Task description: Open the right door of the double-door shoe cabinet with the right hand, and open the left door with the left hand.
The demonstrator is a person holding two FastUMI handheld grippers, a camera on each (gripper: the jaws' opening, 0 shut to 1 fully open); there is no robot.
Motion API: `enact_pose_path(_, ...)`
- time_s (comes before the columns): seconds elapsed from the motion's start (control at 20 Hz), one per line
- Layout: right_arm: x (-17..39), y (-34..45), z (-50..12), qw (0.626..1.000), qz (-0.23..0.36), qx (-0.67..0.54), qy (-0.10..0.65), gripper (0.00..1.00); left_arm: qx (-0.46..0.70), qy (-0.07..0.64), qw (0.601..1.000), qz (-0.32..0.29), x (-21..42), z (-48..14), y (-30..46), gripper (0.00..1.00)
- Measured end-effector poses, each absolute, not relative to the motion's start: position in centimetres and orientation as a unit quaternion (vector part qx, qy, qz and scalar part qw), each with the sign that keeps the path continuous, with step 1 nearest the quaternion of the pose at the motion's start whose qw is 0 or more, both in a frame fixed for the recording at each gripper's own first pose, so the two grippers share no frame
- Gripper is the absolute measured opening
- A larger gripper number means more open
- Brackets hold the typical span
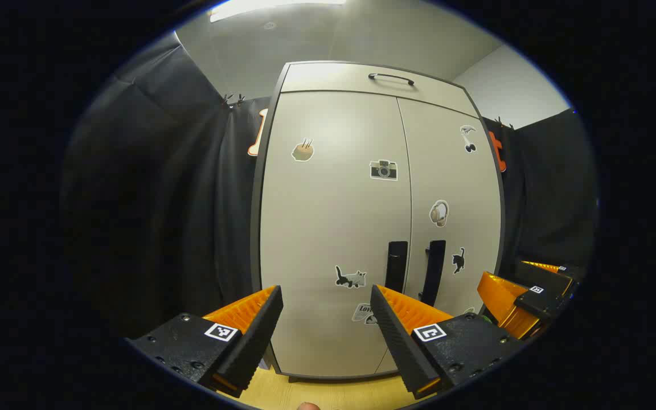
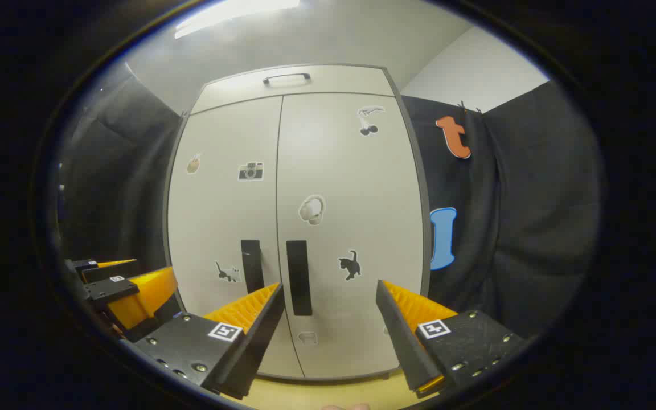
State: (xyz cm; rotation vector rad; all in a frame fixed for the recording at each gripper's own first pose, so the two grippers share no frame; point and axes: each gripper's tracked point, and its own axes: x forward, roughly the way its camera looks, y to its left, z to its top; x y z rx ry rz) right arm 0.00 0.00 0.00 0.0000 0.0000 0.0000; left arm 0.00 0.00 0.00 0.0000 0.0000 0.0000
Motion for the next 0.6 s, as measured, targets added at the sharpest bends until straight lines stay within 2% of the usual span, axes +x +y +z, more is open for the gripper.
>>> enact_pose_path(0.15,0.3,-0.3,0.4,1.000,-0.003,0.002,-0.005,0.96,0.002,-0.004,1.000,0.002,-0.1,0.2,0.1,0.96)
enact_pose_path(0.2,0.5,-0.4,0.6,1.000,-0.004,0.002,-0.007,0.96,0.003,-0.005,1.000,0.003,-0.2,0.3,0.1,0.99)
enact_pose_path(0.25,0.6,-0.5,0.7,1.000,-0.004,0.001,-0.009,0.96,0.003,-0.007,1.000,0.003,-0.3,0.4,0.1,0.96)
enact_pose_path(0.6,1.6,-0.2,1.6,1.000,0.006,0.007,-0.023,0.94,0.010,-0.010,1.000,0.005,-0.1,0.7,-0.5,0.96)
